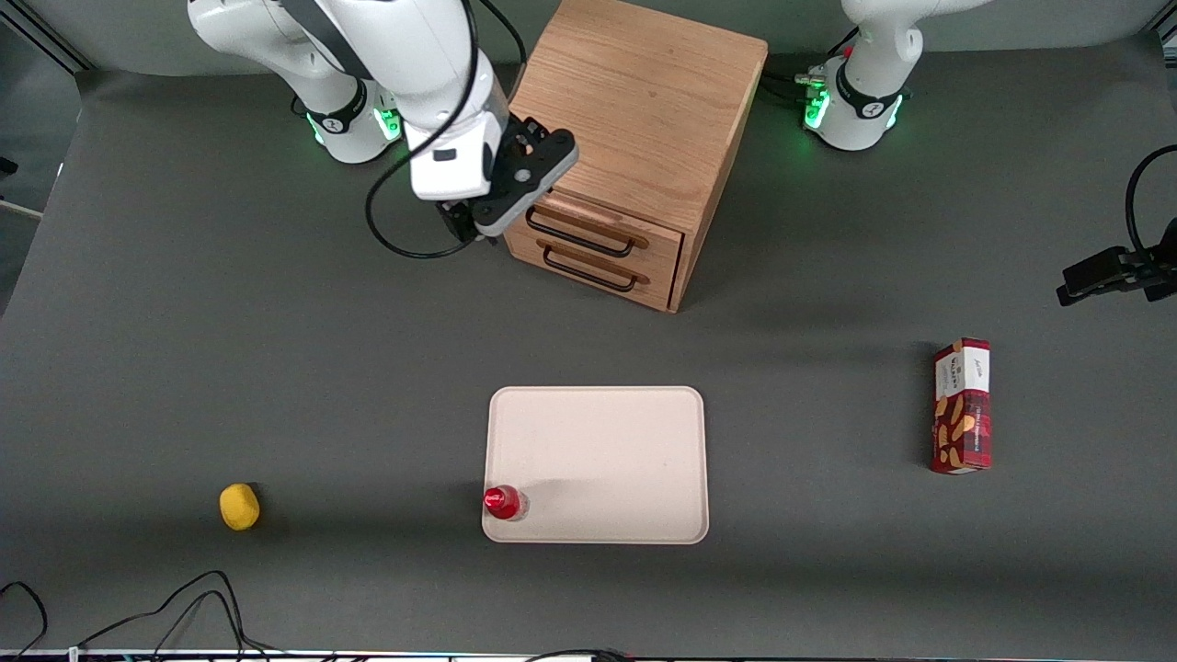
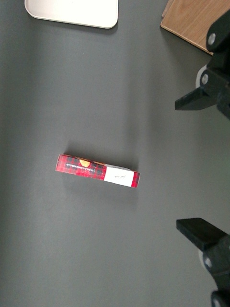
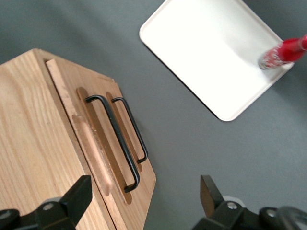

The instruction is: Open upper drawer

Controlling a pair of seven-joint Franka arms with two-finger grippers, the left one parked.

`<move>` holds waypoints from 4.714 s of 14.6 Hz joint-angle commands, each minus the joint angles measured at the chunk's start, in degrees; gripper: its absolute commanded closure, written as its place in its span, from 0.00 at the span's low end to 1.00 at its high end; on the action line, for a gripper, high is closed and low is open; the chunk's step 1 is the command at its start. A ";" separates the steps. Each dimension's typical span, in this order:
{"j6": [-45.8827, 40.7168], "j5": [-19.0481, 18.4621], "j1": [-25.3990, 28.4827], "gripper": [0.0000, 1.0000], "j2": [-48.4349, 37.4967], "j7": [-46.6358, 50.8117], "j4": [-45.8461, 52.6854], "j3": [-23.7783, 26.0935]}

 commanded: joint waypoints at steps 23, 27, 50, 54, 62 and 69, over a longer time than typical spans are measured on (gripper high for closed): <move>2.71 5.03 0.06 0.00 14.50 -21.82 1.58 0.32; 3.59 4.77 0.42 0.00 15.73 -21.56 1.49 0.50; 7.45 0.64 -0.20 0.00 19.33 -23.41 2.10 -0.46; 8.25 0.64 -0.11 0.00 20.04 -23.58 3.94 -1.96; 8.33 0.55 -0.11 0.00 21.35 -28.24 6.58 -5.48; 10.62 1.08 -1.25 0.00 21.88 -30.70 8.16 -8.02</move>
